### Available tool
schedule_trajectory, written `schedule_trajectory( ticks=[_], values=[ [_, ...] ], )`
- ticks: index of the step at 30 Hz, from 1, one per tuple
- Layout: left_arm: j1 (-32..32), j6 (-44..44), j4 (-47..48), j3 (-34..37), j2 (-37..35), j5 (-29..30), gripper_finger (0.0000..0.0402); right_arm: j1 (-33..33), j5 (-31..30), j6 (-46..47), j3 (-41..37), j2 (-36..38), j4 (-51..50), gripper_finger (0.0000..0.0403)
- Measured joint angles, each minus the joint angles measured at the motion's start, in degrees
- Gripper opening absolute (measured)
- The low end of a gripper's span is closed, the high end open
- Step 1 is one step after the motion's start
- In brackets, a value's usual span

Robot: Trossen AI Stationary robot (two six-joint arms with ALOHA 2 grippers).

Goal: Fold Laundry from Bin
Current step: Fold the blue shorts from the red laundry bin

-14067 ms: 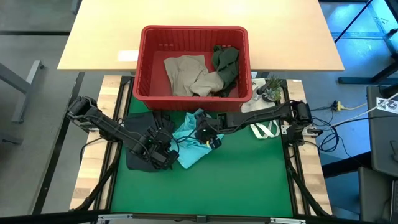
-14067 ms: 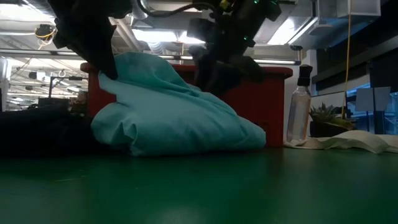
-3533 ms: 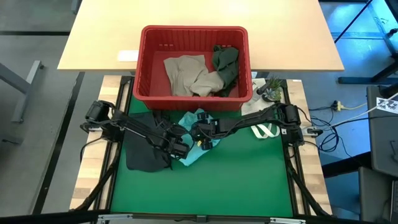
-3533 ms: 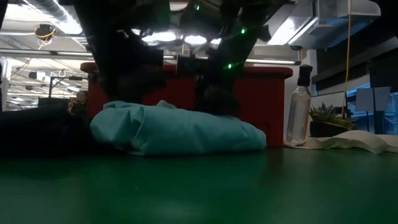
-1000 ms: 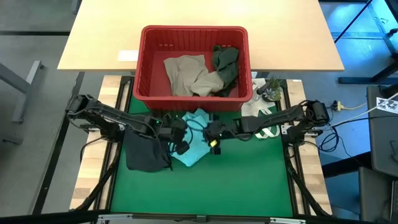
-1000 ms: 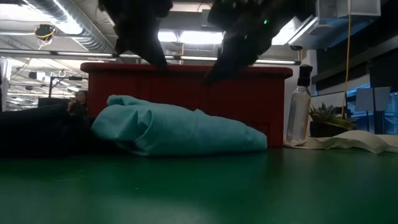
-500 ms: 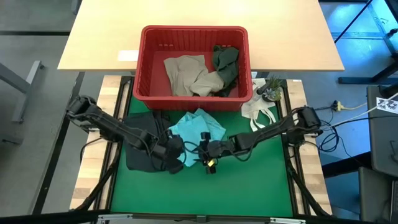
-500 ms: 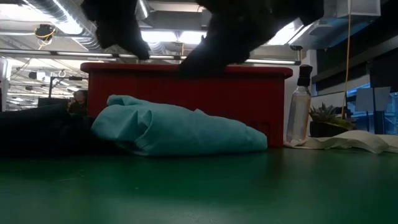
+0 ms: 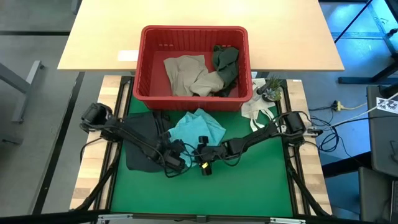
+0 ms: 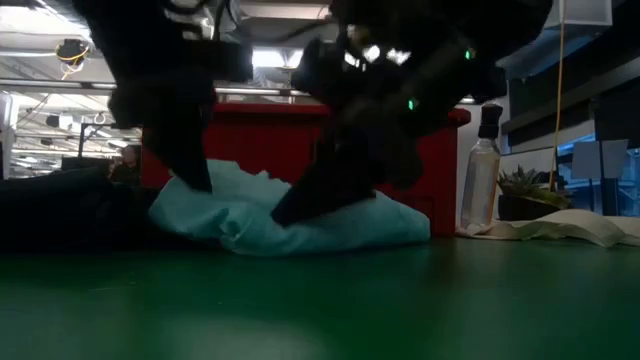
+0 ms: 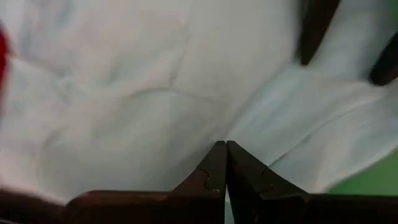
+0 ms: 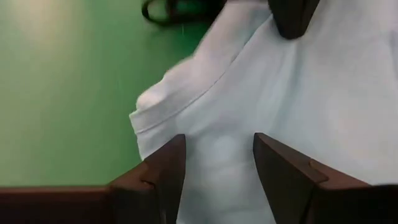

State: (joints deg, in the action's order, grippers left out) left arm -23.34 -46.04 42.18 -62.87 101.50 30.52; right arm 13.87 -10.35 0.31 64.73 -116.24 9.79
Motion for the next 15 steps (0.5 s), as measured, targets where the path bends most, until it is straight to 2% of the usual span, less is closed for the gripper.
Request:
schedule_trajectory(
  ticks=[7, 15],
  values=[
    [1.0, 0.0, 0.1, 0.0, 4.5, -1.3, 0.0001, 0.0, -0.1, 0.1, 0.2, -2.3, 0.7, 0.0189],
    [1.0, 0.1, 0.6, 0.0, 2.9, -1.8, 0.0001, 0.0, 0.0, -0.5, 0.0, -1.1, 0.3, 0.0189]
  ],
)
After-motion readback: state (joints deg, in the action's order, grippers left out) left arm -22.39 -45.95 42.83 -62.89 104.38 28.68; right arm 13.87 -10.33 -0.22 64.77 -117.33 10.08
